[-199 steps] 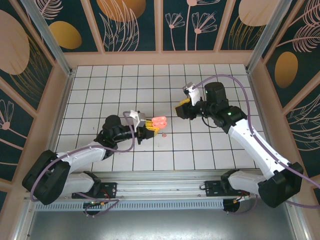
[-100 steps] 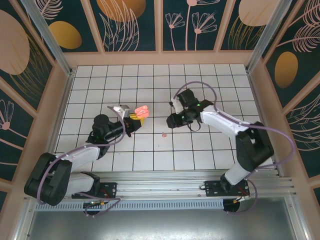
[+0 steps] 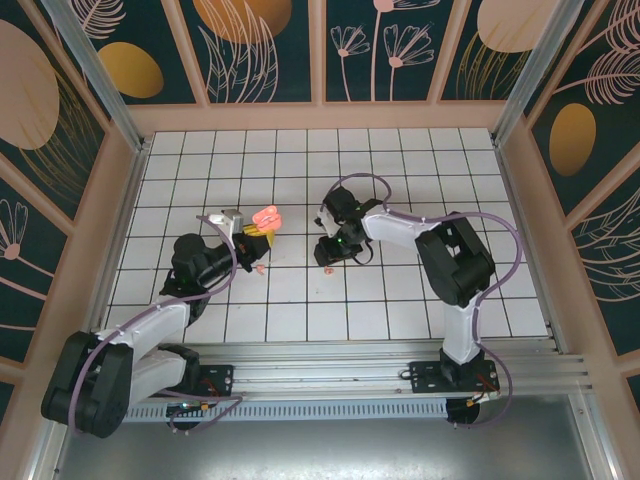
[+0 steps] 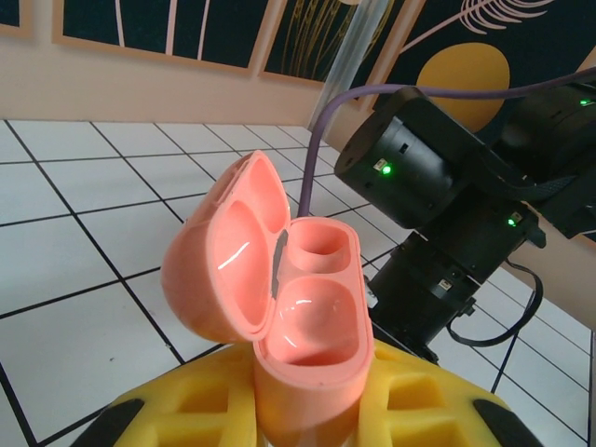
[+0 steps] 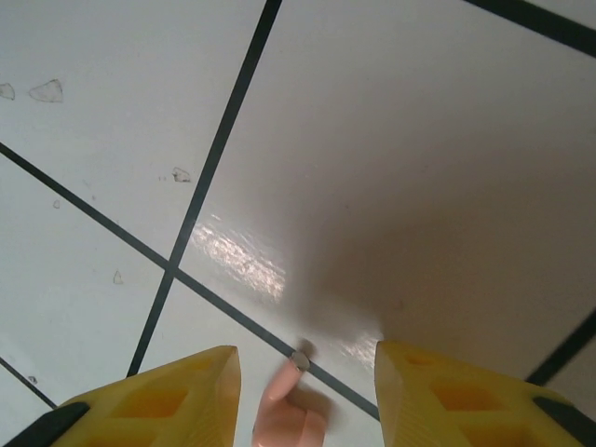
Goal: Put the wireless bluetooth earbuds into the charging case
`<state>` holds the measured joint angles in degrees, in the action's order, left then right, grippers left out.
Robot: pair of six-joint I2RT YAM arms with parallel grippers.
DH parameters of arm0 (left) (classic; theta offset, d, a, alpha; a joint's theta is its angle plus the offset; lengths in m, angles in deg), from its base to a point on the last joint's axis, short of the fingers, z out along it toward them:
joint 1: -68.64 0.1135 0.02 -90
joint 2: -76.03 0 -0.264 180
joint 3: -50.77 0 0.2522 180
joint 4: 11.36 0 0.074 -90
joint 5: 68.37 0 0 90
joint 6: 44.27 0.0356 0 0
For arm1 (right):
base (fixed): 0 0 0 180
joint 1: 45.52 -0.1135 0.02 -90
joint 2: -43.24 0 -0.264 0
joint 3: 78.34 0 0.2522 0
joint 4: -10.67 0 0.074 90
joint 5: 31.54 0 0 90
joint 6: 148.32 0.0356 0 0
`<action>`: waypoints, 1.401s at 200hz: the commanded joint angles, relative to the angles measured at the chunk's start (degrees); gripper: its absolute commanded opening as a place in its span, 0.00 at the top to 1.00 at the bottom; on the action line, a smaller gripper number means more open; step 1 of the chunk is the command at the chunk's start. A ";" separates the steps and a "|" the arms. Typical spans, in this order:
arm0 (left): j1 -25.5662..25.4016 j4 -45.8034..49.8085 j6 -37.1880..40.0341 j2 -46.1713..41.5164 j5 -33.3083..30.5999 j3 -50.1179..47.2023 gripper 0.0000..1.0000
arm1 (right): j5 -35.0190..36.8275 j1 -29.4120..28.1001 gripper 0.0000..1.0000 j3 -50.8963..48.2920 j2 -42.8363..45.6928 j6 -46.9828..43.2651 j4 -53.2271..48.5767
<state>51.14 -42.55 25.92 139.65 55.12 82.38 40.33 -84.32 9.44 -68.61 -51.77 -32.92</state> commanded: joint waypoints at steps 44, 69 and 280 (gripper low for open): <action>0.44 1.06 0.78 -1.04 -0.27 0.17 0.80 | -4.82 -2.26 0.60 3.06 -2.59 -1.59 -1.96; 0.42 1.35 1.00 -0.98 0.07 0.49 0.80 | -6.13 -3.22 0.62 3.72 -3.32 -2.61 -3.63; 0.43 2.59 1.73 -1.39 0.41 0.82 0.81 | -0.29 -4.07 0.59 4.95 -1.98 -3.51 -8.37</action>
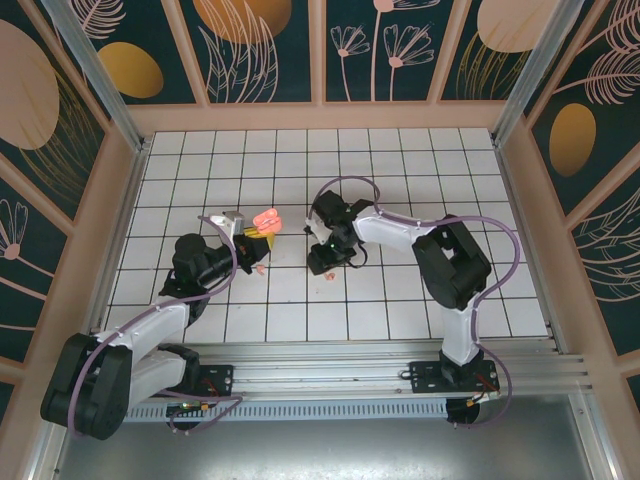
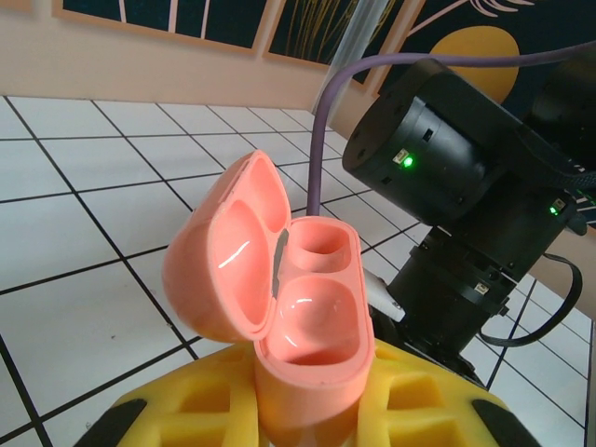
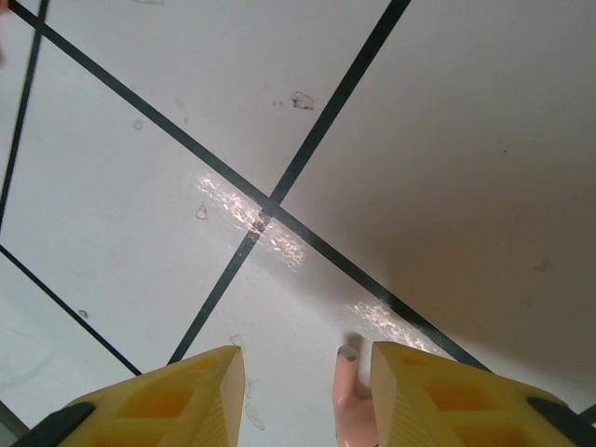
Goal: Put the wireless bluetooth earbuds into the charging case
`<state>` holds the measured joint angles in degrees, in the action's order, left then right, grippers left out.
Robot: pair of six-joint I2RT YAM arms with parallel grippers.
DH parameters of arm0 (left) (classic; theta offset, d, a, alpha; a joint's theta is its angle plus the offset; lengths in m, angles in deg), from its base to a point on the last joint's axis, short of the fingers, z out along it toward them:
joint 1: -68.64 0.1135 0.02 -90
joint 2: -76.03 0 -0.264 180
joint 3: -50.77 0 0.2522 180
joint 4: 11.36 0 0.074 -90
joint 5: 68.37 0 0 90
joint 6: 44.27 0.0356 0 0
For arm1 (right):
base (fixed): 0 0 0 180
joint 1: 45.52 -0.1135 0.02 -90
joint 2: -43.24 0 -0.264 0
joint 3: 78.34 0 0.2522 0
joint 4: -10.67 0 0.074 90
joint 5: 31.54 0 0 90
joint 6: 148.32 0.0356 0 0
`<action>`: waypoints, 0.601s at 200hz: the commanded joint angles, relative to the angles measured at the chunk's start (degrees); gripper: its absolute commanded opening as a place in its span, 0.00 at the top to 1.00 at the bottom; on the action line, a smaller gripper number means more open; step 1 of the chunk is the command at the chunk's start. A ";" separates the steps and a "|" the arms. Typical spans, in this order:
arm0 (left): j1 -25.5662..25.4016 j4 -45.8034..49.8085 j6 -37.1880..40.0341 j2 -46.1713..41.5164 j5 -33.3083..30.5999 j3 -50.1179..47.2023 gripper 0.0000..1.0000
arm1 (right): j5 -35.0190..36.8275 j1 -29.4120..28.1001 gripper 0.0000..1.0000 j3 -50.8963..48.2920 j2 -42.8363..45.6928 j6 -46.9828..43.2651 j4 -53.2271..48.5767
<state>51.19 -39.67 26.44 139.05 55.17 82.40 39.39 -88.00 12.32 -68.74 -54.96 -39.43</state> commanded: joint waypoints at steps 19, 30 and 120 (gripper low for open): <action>0.33 -0.30 1.28 -0.71 0.37 0.85 0.81 | -0.32 -0.52 0.59 2.28 -2.57 -0.60 -2.05; 0.40 -0.30 1.33 -0.62 0.30 0.85 0.80 | -0.91 -0.58 0.59 2.62 -3.08 -0.84 -2.22; 0.32 0.31 1.93 -0.36 0.45 1.17 0.80 | -3.43 -3.09 0.64 3.63 -3.82 -5.24 -8.06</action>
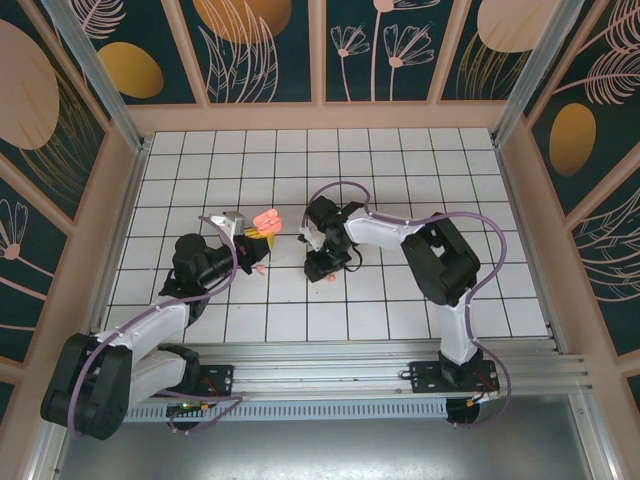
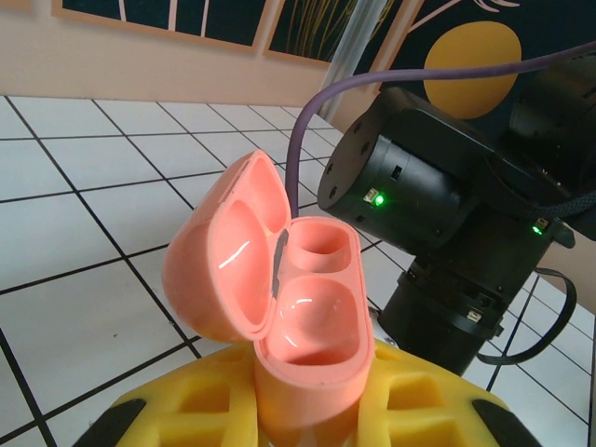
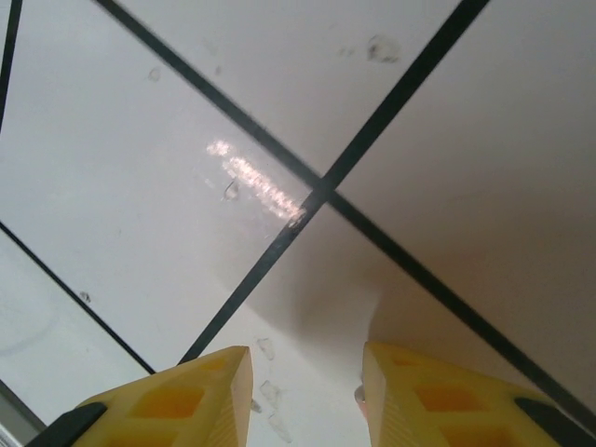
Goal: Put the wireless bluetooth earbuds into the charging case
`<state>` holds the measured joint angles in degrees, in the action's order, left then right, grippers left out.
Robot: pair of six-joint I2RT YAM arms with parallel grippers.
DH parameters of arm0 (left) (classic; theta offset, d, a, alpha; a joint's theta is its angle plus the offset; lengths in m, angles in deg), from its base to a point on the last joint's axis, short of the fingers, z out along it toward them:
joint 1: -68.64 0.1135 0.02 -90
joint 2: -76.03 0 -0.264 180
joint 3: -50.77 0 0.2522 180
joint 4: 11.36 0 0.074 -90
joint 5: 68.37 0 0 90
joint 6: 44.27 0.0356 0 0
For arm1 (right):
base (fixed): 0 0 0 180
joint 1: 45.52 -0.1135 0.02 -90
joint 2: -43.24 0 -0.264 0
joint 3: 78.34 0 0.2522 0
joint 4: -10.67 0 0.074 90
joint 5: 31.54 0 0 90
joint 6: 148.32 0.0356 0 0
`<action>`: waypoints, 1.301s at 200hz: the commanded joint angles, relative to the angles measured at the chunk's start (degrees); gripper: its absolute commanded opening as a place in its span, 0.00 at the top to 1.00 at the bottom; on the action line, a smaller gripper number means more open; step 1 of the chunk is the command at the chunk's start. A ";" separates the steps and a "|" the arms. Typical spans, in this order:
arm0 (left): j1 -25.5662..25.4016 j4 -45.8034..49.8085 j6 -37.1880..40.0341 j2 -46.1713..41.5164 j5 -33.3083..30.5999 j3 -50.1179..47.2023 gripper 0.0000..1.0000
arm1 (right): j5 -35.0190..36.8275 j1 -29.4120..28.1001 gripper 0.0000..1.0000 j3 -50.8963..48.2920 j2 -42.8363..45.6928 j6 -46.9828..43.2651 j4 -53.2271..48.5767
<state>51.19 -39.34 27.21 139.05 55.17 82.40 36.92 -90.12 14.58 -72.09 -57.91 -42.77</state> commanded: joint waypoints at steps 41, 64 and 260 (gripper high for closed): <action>0.39 0.86 1.57 -0.53 0.34 1.20 0.80 | -0.30 -2.35 0.67 -0.07 1.31 -2.59 -7.55; 0.36 0.95 1.69 -0.45 0.30 1.25 0.80 | 0.55 -3.30 0.67 -1.66 3.14 -1.94 -8.44; 0.39 0.60 1.10 -1.37 1.03 1.12 0.80 | 8.04 -1.72 0.58 -16.85 14.72 27.09 7.50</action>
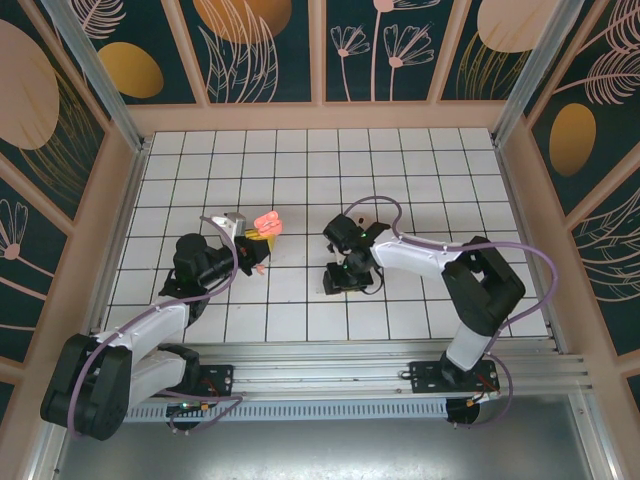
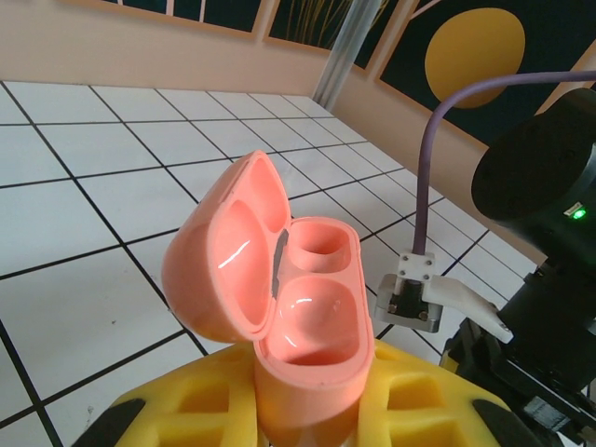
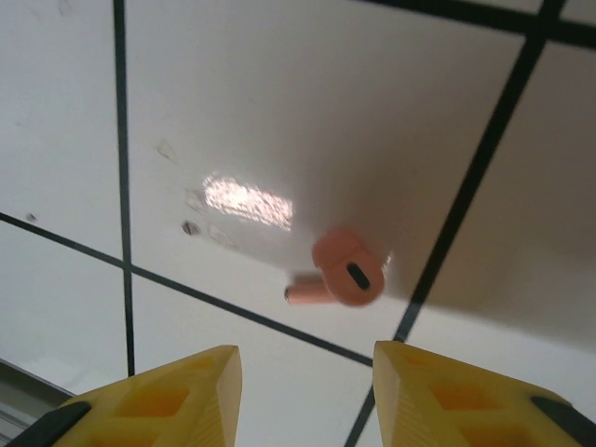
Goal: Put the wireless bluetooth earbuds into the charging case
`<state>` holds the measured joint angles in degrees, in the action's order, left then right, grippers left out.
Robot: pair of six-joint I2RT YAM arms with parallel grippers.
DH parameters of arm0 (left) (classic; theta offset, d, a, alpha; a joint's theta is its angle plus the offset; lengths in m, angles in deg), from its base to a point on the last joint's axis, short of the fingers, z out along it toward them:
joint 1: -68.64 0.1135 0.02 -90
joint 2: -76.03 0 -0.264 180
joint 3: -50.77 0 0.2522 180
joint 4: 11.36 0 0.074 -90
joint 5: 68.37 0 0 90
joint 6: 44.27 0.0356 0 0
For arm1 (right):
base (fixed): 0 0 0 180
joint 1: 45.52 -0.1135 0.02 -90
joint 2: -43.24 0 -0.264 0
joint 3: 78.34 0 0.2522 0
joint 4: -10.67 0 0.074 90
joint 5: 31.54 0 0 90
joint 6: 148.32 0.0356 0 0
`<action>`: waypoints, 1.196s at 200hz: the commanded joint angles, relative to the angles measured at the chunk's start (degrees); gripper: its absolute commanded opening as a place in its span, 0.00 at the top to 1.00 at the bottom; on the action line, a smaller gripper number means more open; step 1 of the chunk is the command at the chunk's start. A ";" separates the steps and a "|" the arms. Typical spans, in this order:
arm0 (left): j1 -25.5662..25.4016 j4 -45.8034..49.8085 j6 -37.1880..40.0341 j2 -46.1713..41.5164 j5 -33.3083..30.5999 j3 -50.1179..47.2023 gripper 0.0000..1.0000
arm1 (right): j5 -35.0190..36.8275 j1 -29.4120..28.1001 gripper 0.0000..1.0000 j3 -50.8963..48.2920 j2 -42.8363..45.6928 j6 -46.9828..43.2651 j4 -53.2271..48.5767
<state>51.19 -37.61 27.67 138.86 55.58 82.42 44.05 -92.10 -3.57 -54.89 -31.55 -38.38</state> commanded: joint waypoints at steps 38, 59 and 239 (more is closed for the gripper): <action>0.36 -0.51 0.89 -1.50 0.46 1.27 0.80 | 3.58 0.09 0.58 3.58 -5.52 -1.04 2.54; 0.33 -0.44 0.95 -1.49 0.31 1.29 0.80 | 3.43 0.08 0.58 3.85 -5.71 -1.53 3.74; 0.40 -1.14 0.05 -1.78 1.14 1.24 0.80 | 2.55 -1.13 0.59 -5.21 3.31 7.58 8.85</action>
<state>51.19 -37.42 27.64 137.68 55.60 82.42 47.70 -92.41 -7.76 -52.35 -26.75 -32.33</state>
